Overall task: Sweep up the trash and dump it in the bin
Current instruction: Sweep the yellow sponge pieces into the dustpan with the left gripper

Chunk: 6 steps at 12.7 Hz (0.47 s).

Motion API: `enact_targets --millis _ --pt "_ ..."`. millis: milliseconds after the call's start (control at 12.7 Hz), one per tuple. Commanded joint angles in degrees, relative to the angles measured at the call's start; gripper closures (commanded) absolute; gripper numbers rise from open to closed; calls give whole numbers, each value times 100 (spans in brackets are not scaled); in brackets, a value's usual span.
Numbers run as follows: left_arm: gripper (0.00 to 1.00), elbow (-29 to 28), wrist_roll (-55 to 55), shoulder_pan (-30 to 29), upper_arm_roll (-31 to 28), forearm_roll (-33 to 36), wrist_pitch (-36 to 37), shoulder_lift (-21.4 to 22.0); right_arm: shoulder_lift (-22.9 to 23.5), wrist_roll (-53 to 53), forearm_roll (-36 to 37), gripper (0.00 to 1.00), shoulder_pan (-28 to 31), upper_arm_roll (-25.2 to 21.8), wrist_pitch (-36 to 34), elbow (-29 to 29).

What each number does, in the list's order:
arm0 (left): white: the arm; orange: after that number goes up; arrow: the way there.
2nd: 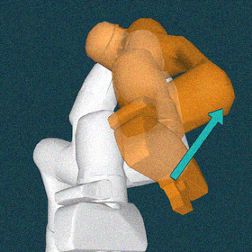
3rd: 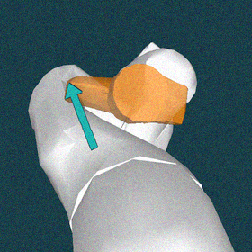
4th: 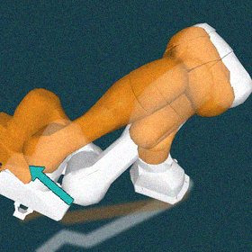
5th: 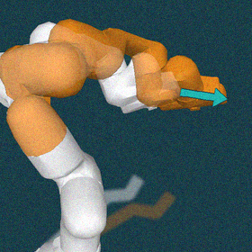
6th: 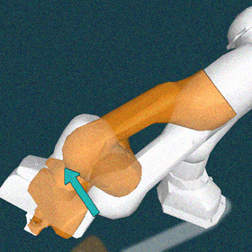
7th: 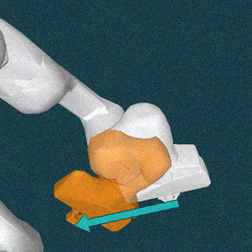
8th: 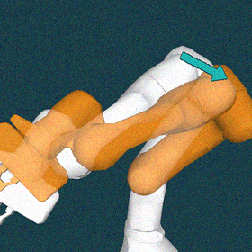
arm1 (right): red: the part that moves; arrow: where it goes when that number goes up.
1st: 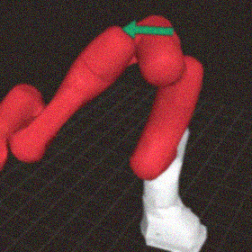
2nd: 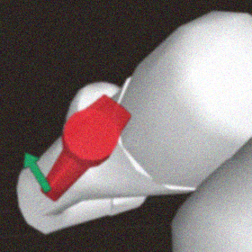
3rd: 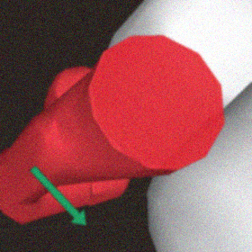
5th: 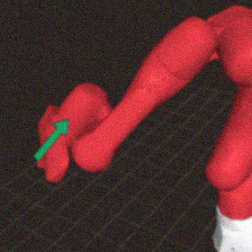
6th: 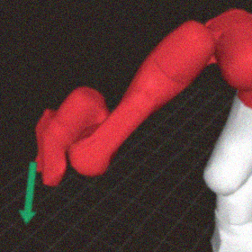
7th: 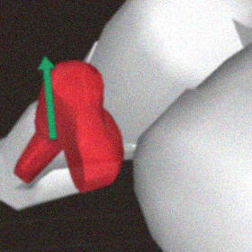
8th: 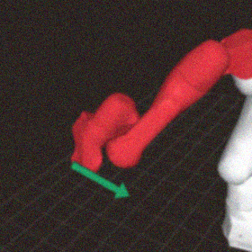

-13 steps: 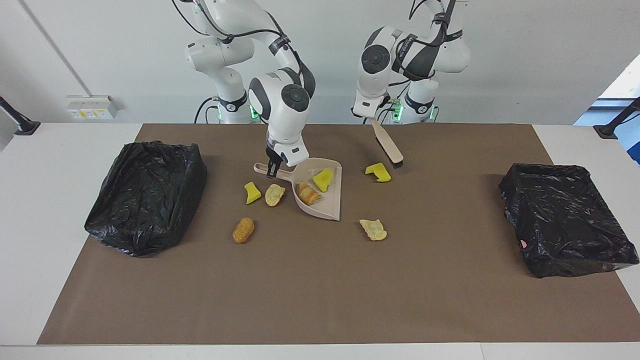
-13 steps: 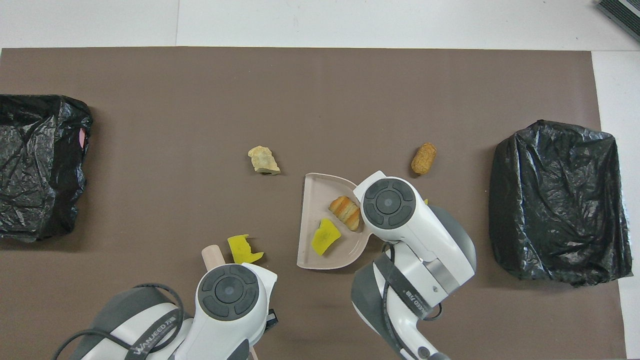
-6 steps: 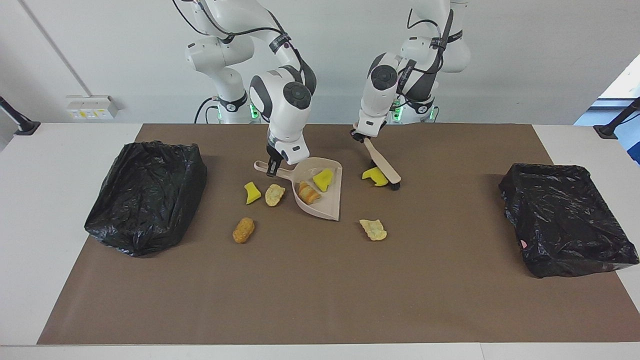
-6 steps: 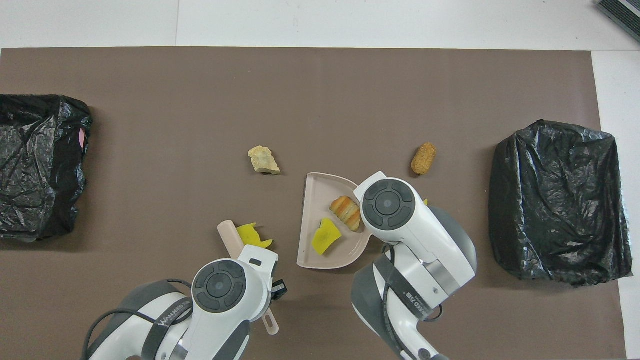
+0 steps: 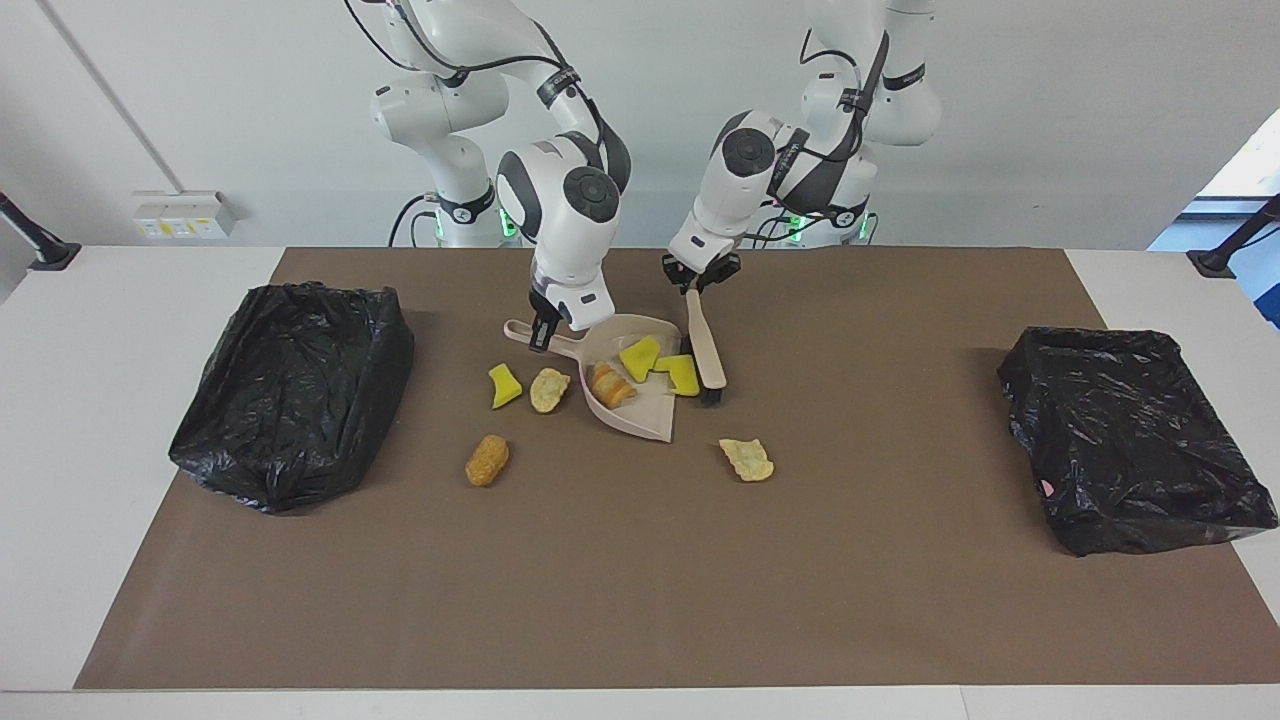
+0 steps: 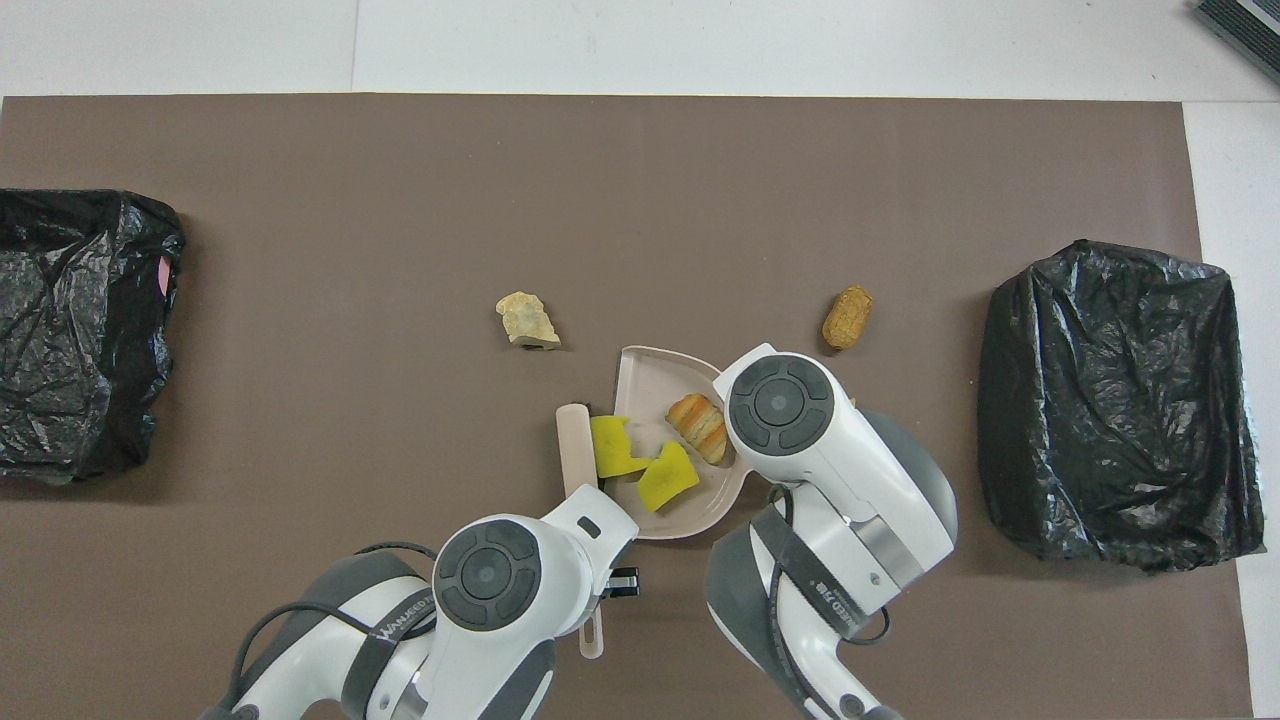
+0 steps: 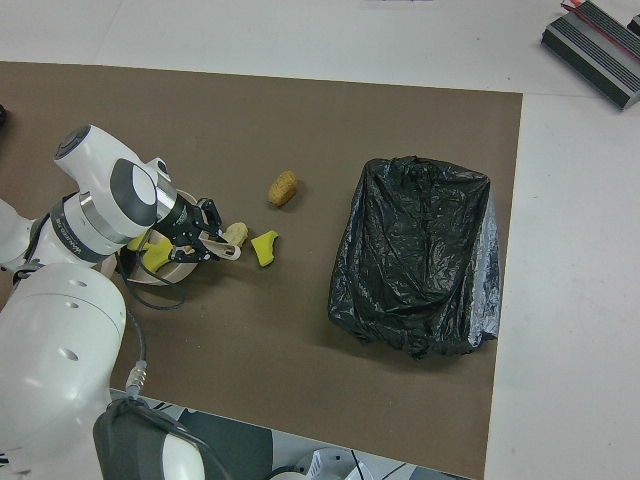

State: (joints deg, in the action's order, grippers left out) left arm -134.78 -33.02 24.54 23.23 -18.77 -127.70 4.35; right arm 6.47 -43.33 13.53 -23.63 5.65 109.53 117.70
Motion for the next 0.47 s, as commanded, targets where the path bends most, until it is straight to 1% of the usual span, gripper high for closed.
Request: enact_targets --millis 0,79,236,394 --pt "100 459 392 183 59 -83 -10 -223 -94 96 115 100 69 50 -116 60" --pt "100 670 375 157 59 -83 69 -364 -94 97 115 100 69 50 -116 60" --pt "100 961 358 52 33 -13 603 -418 -94 105 106 100 69 50 -116 60" --pt "100 1312 375 -386 -2 23 1647 -357 -94 114 89 100 69 50 -116 60"
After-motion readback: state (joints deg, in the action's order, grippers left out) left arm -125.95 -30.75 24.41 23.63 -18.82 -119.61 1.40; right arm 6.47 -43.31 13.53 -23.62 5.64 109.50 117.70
